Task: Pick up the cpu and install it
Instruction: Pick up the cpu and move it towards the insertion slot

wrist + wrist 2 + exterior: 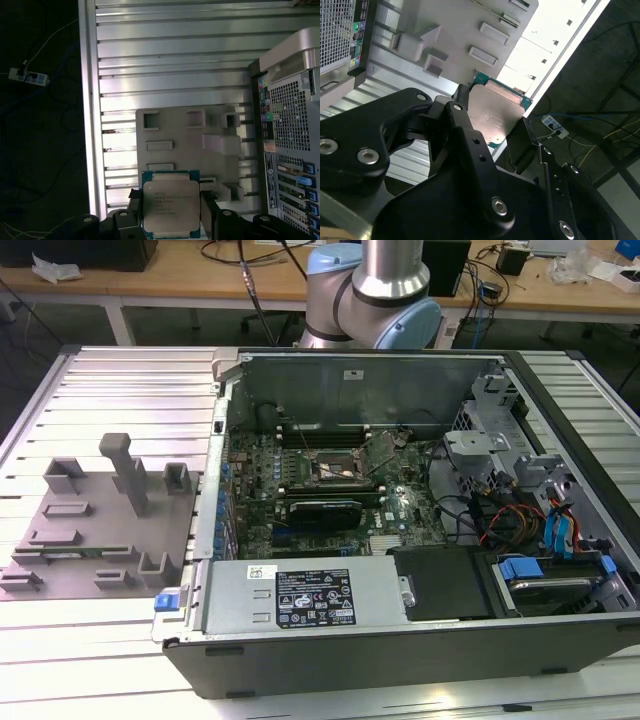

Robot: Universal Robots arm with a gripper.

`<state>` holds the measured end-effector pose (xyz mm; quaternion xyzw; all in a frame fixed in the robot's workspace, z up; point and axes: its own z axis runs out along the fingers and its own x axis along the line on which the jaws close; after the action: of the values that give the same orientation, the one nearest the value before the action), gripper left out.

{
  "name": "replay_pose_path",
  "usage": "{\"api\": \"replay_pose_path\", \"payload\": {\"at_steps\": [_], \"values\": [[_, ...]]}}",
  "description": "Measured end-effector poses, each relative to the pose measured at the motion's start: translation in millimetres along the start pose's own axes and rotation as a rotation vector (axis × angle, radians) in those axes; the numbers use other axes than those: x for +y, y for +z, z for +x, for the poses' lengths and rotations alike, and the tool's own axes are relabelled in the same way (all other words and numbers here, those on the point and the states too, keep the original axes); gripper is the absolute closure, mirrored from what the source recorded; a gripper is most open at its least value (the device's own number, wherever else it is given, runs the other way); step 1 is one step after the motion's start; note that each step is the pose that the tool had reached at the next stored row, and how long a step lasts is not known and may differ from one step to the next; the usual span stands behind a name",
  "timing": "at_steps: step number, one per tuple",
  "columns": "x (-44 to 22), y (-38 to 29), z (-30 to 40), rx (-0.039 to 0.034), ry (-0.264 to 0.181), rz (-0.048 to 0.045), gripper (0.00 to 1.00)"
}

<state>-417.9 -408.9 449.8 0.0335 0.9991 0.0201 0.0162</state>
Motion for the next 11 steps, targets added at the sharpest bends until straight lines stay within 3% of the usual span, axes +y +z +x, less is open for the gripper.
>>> {"api": "replay_pose_path", "payload": {"at_steps": [11], "values": [[0.9, 0.5, -17.2, 0.0007, 0.0, 0.0001, 0.45]]}}
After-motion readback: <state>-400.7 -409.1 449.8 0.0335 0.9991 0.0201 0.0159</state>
